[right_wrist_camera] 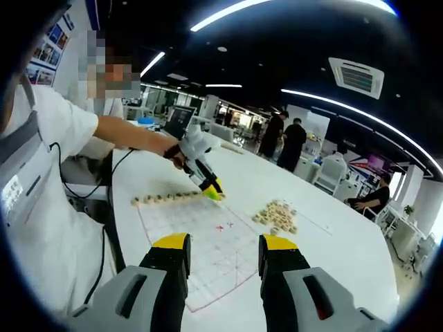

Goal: Pick up the chess pieces one by one and place each piece onto its starting position on the chessboard, setting the pieces on their correct points until all the chess pieces are arranged in the starting layout

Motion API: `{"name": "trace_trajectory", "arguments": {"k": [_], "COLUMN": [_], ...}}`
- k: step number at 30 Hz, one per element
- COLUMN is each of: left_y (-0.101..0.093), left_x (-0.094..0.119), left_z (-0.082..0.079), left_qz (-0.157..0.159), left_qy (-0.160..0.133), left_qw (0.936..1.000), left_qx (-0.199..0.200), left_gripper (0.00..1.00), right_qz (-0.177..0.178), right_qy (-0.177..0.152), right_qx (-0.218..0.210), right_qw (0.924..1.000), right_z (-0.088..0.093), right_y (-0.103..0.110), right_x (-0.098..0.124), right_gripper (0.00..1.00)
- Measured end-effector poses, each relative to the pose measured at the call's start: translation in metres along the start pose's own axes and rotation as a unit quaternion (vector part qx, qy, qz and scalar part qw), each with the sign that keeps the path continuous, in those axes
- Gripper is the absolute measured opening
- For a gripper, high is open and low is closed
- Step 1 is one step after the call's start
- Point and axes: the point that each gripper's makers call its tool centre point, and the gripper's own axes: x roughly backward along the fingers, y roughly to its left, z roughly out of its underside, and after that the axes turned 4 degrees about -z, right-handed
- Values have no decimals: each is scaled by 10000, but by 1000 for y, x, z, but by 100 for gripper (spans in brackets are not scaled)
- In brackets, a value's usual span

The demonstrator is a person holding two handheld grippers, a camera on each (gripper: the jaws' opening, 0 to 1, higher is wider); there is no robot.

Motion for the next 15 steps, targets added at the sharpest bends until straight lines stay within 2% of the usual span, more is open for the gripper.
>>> {"name": "trace_trajectory", "arguments": {"k": [4, 15], "left_y": [-6, -1], "left_x": [-2, -15], "left_z": [9, 22], "left_qz": [80, 96], "left_qy": [104, 268], "left_qw": [9999, 9996], "left_qx": [-40, 72], "left_gripper": [19, 19], "right_qz": [-2, 27], "right_qy": [18, 14], "right_qx": [10, -27], "right_qw": [10000, 10000], "right_z": [1, 2], "right_y": [1, -3], "right_x": [0, 2], "right_gripper": [40, 40]}}
